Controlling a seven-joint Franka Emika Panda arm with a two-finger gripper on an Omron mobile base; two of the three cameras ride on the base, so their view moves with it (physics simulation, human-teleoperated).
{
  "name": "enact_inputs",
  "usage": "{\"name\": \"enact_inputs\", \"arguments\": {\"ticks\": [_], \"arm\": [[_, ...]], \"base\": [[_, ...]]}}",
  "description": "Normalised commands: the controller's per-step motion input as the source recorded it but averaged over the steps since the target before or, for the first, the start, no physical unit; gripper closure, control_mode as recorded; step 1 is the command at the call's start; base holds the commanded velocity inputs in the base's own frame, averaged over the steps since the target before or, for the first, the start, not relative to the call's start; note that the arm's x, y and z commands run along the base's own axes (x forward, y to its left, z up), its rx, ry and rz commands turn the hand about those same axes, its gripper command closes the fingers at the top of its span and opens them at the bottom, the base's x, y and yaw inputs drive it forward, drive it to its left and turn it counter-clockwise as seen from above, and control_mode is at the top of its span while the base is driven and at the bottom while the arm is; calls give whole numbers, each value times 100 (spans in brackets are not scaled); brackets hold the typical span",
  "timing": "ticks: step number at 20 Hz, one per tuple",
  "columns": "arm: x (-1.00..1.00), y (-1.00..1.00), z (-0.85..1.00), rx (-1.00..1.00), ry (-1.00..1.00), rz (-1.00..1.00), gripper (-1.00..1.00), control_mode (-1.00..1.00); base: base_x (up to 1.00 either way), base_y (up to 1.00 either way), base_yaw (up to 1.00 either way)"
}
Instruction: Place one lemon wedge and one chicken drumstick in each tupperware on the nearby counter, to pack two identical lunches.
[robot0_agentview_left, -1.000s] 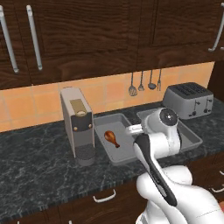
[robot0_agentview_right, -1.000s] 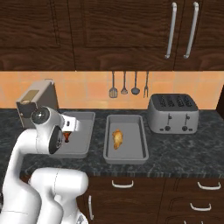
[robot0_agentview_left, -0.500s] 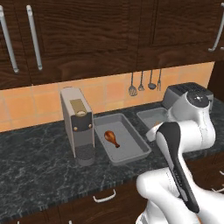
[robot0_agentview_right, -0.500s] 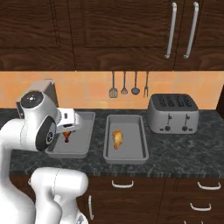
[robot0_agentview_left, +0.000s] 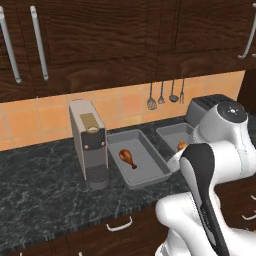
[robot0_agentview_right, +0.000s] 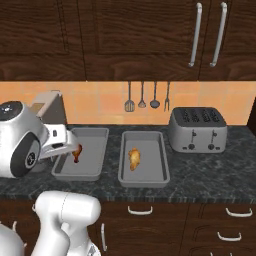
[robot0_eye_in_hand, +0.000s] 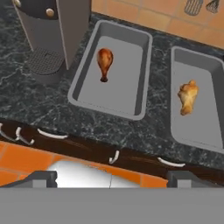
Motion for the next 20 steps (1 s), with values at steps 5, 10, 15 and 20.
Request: {"name": "enact_inputs", "arguments": {"ticks": [5, 10, 15, 20], "arm": [[-37, 0, -7, 0, -11, 0, -100, 100], [0, 0, 0, 0, 0, 0, -100, 100], [0, 0, 0, 0, 0, 0, -100, 100], [0, 0, 0, 0, 0, 0, -100, 100]], "base": [[-60, -10, -5], [-59, -76, -21], [0, -100, -5], [-8, -100, 0]]}}
